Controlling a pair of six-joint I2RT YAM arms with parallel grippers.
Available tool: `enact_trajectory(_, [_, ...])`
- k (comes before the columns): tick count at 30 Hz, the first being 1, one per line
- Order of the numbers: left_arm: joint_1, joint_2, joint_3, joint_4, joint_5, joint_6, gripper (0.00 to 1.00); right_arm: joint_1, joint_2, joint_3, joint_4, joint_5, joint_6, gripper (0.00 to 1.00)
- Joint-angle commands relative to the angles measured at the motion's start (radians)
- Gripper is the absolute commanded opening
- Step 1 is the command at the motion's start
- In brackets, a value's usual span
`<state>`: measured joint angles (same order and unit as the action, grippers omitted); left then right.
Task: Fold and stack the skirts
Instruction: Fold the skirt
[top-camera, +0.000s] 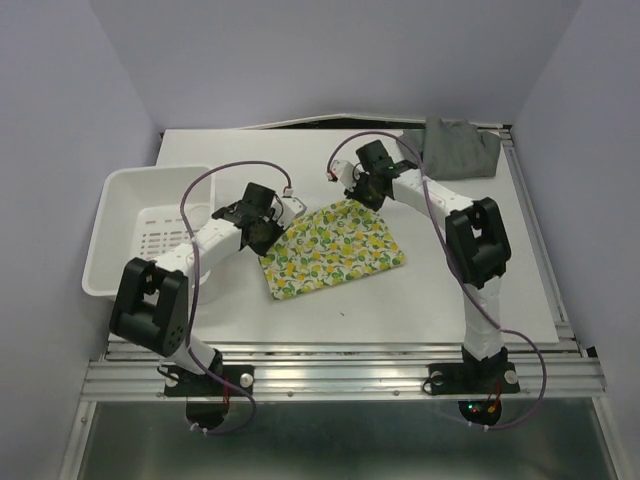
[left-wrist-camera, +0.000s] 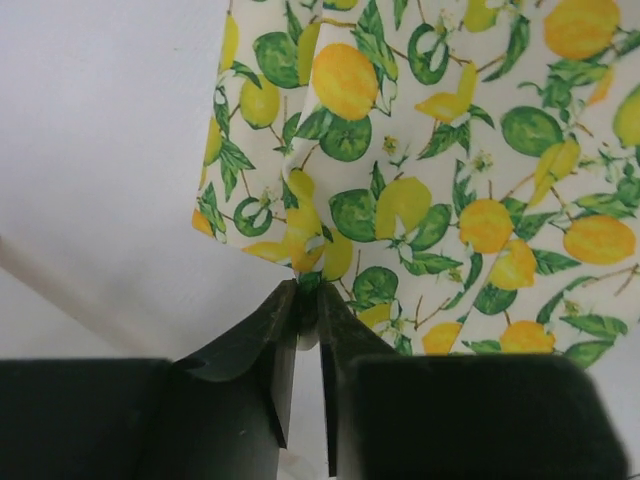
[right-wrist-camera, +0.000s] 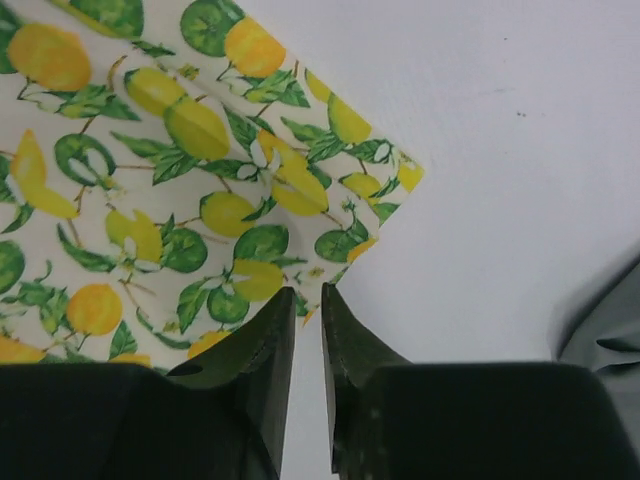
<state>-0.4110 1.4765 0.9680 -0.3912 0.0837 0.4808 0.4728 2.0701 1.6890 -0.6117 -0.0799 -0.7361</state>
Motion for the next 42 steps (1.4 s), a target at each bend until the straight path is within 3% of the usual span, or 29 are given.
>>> enact_trajectory(1, [0.035,0.086,0.112,0.104,-0.048,-0.065,0.35,0.006,0.047,0.098,0.133,0.09,0.102,0.38])
enact_trajectory(2, [0.038,0.1,0.144,0.104,-0.036,-0.071,0.41,0.006,0.057,0.107,0.141,0.15,0.116,0.76])
enact_trajectory(5, [0.038,0.093,0.176,0.083,-0.012,-0.079,0.6,-0.016,0.038,0.133,0.15,0.229,0.167,0.87])
enact_trajectory(7, [0.038,0.064,0.193,0.072,0.027,-0.084,0.68,-0.016,-0.031,0.126,0.106,0.217,0.211,0.9])
enact_trajectory(9, [0.04,0.067,0.225,0.058,0.04,-0.096,0.72,-0.025,-0.108,0.114,-0.005,0.162,0.276,0.9])
enact_trajectory(12, [0.038,0.131,0.279,0.038,0.038,-0.108,0.7,-0.025,-0.183,0.022,-0.15,-0.077,0.371,0.86])
enact_trajectory(13, [0.038,0.151,0.294,0.035,0.037,-0.114,0.7,-0.025,-0.197,0.021,-0.169,-0.078,0.394,0.84])
enact_trajectory(16, [0.038,0.238,0.372,0.008,0.037,-0.134,0.6,-0.025,-0.238,-0.118,-0.194,-0.22,0.455,0.75])
enact_trajectory(19, [0.038,0.301,0.4,-0.003,0.041,-0.139,0.49,-0.025,-0.26,-0.176,-0.186,-0.265,0.478,0.66])
enact_trajectory(24, [0.038,0.364,0.423,-0.035,0.042,-0.12,0.37,-0.025,-0.26,-0.268,-0.16,-0.239,0.457,0.53])
enact_trajectory(33, [0.029,0.381,0.341,-0.075,0.048,-0.05,0.27,-0.078,-0.162,-0.299,-0.086,-0.087,0.383,0.48])
enact_trajectory(38, [-0.028,0.361,0.267,-0.09,0.085,-0.018,0.23,-0.181,0.016,-0.157,-0.068,-0.037,0.337,0.47])
enact_trajectory(42, [-0.08,0.354,0.265,-0.113,0.201,-0.044,0.19,-0.227,0.172,0.091,-0.069,-0.003,0.319,0.47])
